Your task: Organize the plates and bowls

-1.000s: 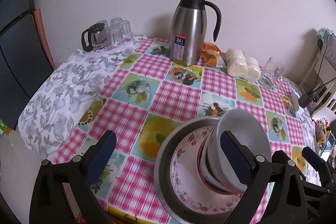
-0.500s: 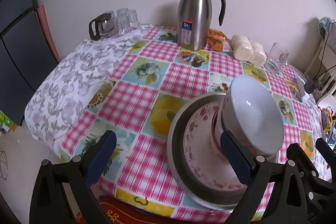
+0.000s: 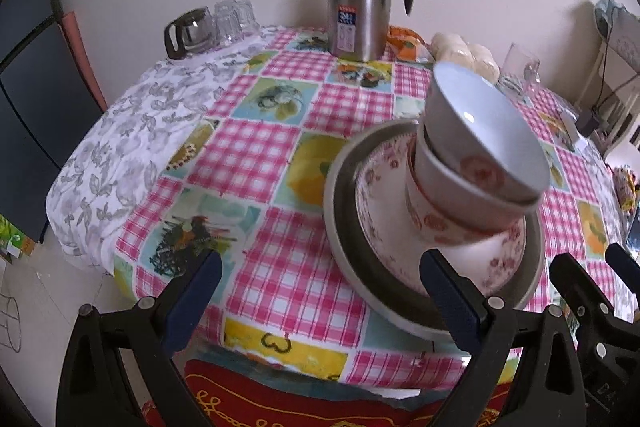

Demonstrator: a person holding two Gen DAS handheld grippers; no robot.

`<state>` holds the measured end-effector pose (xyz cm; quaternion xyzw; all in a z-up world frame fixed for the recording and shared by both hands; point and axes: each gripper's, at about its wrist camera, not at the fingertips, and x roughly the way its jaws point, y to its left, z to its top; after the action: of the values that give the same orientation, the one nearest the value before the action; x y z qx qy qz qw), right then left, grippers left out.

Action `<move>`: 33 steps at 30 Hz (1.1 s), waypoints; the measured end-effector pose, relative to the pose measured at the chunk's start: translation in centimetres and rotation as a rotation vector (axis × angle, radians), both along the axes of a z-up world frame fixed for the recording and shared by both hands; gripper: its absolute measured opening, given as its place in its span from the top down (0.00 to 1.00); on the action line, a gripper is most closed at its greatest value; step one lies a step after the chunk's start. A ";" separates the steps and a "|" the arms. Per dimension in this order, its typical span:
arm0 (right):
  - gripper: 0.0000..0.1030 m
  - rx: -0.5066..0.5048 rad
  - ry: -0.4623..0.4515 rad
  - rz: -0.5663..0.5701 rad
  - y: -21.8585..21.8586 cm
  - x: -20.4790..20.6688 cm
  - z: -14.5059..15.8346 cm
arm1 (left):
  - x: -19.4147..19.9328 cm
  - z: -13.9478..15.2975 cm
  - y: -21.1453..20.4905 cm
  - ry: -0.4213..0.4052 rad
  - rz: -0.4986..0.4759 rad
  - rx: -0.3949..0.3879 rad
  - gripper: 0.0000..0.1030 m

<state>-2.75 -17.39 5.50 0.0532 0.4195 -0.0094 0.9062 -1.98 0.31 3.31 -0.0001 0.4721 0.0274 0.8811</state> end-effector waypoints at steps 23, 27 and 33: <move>0.00 -0.027 0.072 -0.034 -0.5 -1.1 -2.8 | -1.2 -3.4 -0.4 0.091 -0.033 0.030 0.04; 0.00 -0.026 0.085 -0.040 -0.7 -1.2 -3.2 | -1.4 -3.8 -0.2 0.105 -0.029 0.028 0.04; 0.00 -0.024 0.094 -0.048 -0.8 -1.4 -3.5 | -1.6 -4.2 0.0 0.126 -0.023 0.027 0.04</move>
<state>-4.15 -18.24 2.01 0.0518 0.4600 -0.0384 0.8856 -3.60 0.33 -0.92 0.0190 0.5262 0.0234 0.8498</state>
